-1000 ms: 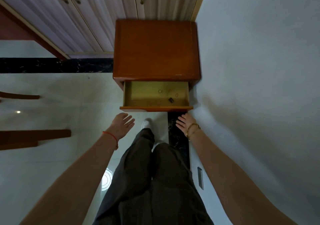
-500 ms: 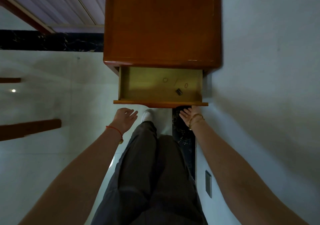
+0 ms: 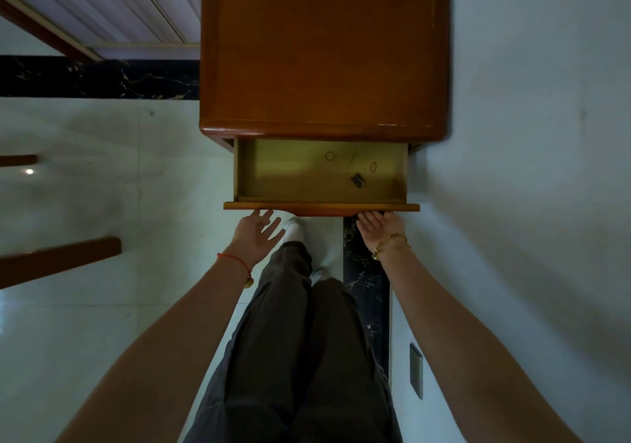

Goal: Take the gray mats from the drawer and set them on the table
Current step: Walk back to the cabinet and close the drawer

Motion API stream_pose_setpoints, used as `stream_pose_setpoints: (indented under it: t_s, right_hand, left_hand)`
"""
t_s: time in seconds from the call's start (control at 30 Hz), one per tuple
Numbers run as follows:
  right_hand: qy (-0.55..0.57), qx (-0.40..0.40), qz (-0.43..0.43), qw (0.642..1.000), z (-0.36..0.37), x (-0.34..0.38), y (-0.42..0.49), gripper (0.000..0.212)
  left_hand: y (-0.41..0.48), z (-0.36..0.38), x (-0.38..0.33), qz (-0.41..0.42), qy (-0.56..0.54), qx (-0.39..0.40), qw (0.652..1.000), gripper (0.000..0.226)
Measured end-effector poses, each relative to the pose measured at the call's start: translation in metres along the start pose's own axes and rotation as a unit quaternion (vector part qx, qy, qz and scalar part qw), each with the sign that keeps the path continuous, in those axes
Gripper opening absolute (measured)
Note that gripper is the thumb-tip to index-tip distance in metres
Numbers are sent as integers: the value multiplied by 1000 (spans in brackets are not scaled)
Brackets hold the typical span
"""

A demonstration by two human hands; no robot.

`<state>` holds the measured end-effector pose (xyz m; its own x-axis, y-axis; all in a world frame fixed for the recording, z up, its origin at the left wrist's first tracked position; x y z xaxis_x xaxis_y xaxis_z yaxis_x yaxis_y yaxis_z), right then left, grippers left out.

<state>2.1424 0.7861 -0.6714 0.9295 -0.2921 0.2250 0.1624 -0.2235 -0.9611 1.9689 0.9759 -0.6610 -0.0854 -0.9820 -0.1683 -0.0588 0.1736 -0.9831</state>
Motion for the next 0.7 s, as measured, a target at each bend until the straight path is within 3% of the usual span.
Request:
stream_pose_setpoints:
  t_s: [0.37,0.7]
  right_hand:
    - [33,34,-30,998,70,44,5,48]
    - [76,49,-4,996,125,75,1,48]
  left_hand:
    - [8,61,-54,35,-22,13,999,51]
    - [8,105,-95,51,-50,17,997,61]
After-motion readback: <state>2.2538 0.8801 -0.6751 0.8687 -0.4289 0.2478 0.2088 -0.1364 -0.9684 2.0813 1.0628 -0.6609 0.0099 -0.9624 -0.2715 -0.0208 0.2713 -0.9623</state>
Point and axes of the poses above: each hand's wrist, its own y-axis towards the middle knuckle, its own z-axis out of the palm, x = y × z, the point moved 6 cm from there along y, towards the middle knuckle, and after that the axes turned 14 degrees about -x, right-handed, at the moved point
